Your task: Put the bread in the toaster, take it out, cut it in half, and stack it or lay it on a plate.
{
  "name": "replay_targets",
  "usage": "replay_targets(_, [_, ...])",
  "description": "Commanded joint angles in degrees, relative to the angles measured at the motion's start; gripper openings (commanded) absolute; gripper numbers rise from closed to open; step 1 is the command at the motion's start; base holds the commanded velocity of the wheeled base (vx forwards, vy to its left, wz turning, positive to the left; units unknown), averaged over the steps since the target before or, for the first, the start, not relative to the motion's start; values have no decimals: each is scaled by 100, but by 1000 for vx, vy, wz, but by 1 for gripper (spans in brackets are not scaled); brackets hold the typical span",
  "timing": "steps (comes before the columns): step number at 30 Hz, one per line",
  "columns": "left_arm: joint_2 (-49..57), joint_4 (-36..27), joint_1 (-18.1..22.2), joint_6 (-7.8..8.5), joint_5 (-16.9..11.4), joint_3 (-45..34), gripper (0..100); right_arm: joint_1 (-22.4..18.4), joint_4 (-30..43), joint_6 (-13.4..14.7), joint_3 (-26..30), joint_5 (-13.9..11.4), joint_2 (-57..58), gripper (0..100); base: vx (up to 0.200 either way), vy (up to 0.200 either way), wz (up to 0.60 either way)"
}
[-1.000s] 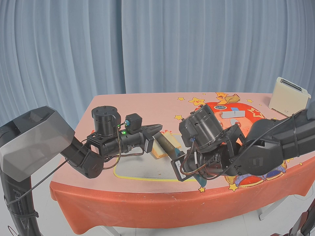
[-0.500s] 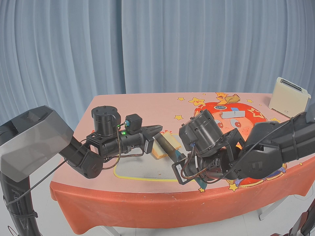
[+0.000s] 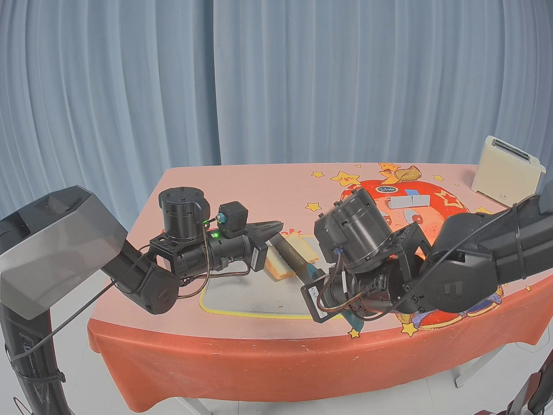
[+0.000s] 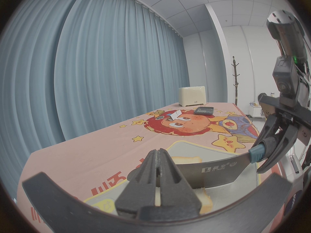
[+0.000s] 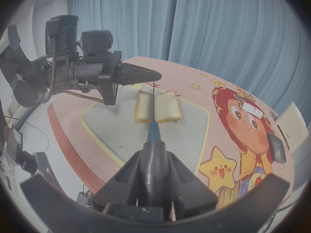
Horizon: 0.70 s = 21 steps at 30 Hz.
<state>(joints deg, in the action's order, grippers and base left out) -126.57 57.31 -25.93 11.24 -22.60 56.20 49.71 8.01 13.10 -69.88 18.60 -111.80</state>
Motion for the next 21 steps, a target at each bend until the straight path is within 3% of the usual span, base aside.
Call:
replay_targets(1, [-16, -9, -9, -8, 1, 198, 0, 3, 25, -1, 62, -6, -88, 0, 0, 0, 0])
replay_targets(21, [-131, -246, 18, 1, 124, 155, 0, -67, 34, 34, -237, 3, 185, 0, 0, 0, 0])
